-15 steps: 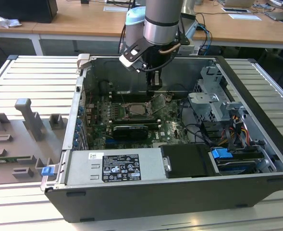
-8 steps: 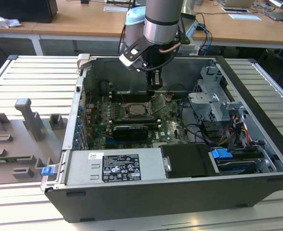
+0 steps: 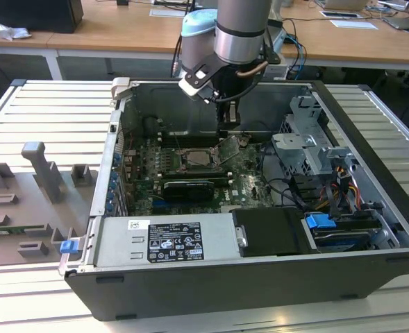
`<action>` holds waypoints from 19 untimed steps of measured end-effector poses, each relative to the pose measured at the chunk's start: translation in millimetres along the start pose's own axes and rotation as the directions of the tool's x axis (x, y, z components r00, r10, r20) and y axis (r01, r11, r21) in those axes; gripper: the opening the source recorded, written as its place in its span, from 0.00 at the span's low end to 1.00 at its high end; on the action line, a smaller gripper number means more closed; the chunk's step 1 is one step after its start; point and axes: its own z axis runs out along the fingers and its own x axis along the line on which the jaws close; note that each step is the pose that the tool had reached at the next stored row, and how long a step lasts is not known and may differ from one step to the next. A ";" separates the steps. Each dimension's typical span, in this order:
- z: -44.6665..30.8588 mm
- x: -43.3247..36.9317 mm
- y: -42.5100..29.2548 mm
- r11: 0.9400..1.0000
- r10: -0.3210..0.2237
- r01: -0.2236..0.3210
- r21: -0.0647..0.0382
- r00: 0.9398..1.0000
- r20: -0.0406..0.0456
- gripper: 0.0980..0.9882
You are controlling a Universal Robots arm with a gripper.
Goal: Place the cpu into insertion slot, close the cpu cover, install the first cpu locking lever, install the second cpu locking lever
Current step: 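Close the cpu cover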
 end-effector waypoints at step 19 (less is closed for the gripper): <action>7.9 -0.3 39.8 1.000 -0.002 0.002 0.004 1.000 0.000 0.01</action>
